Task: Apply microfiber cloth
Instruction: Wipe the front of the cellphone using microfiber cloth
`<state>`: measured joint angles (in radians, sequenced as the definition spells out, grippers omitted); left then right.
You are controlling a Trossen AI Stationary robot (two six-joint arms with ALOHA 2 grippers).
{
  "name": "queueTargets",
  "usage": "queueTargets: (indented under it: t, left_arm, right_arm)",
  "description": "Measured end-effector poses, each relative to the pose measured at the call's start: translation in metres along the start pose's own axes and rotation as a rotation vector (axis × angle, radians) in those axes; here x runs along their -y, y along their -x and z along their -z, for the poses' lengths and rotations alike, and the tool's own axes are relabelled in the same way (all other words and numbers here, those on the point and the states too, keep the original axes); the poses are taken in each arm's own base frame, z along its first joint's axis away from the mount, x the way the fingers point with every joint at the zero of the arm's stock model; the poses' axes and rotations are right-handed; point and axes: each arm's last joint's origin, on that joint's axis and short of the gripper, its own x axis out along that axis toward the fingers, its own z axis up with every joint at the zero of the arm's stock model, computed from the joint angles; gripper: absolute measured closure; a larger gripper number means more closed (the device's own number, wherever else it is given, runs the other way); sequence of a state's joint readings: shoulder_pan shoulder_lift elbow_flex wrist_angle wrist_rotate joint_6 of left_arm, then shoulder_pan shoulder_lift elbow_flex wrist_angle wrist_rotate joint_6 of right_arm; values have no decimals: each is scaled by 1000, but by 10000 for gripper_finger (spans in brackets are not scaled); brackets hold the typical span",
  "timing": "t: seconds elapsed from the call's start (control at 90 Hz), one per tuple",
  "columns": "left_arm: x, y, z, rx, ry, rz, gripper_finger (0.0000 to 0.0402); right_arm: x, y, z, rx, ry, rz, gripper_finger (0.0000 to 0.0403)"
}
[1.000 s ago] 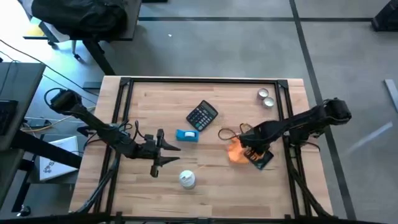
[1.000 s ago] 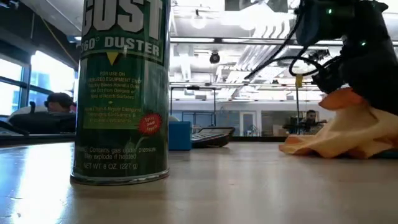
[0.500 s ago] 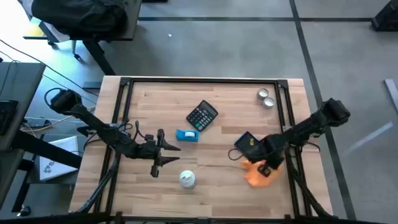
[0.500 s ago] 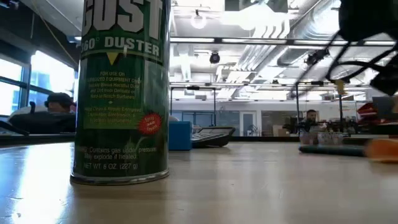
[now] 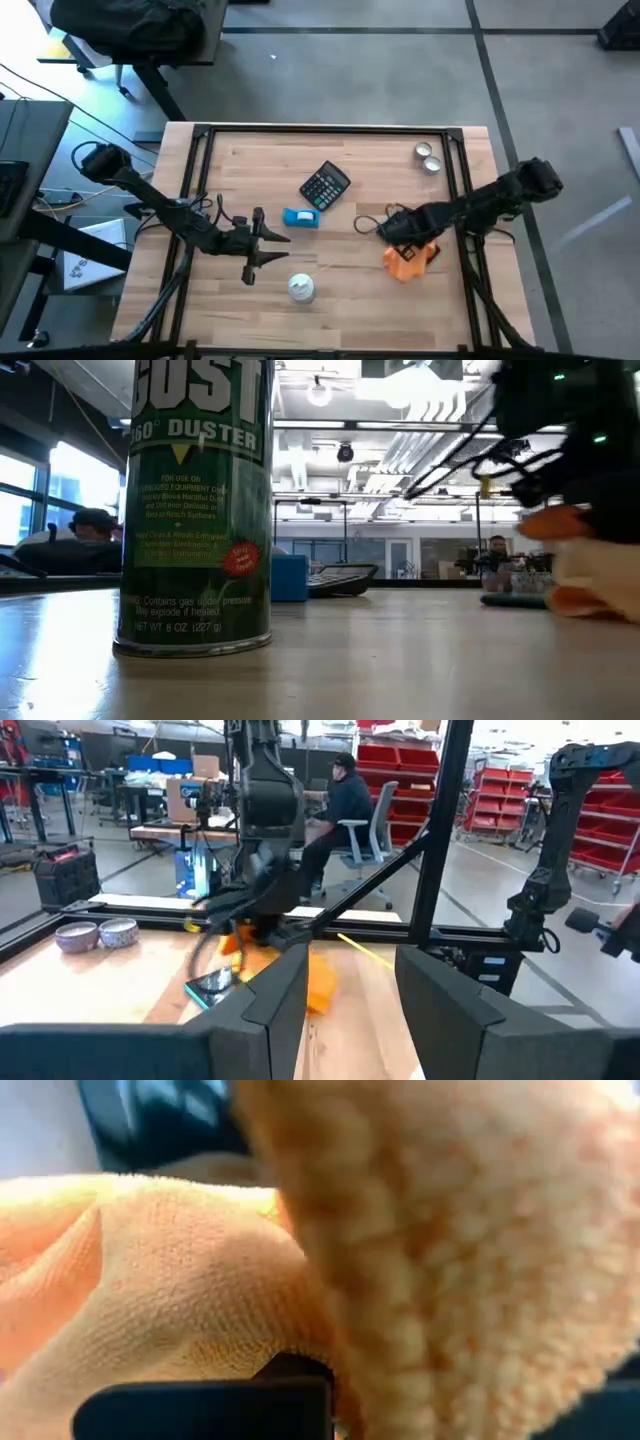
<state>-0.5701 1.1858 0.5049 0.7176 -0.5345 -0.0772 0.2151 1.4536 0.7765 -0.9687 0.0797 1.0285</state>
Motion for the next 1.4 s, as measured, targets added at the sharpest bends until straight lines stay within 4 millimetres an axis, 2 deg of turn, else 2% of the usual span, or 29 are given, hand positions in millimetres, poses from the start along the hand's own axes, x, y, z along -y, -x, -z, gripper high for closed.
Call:
queueTargets:
  t: [0.2,0.389,0.533,0.722,0.822,0.944,1.044,1.178,1.311,1.4]
  left_arm:
    - [0,0,-1,5,2,1,268]
    - [1,-2,2,-4,-26,0,268]
    - [0,-8,8,-3,-39,-30,268]
    - [-8,-25,21,-50,39,-91,268]
    - [-13,-39,23,-127,8,-123,268]
    - [-30,-52,18,-252,-33,-249,268]
    - [-50,-63,16,-313,-47,-309,268]
    - [-75,-78,18,-354,-63,-220,268]
    - [-104,-89,23,-346,-46,-158,268]
    - [-121,-96,28,-326,-17,-102,268]
  right_arm:
    - [-10,3,-38,198,110,-231,403]
    - [-2,6,-47,141,102,-272,403]
    - [-1,11,-29,55,119,-255,403]
    - [9,21,11,-64,75,-75,403]
    - [10,16,27,-96,73,-17,403]
    - [5,-1,38,-134,90,-81,403]
    - [0,-17,41,-95,107,-159,403]
    - [-9,-24,33,39,122,-286,403]
    - [-18,-21,23,190,183,-372,403]
    - [-21,-18,18,225,212,-397,403]
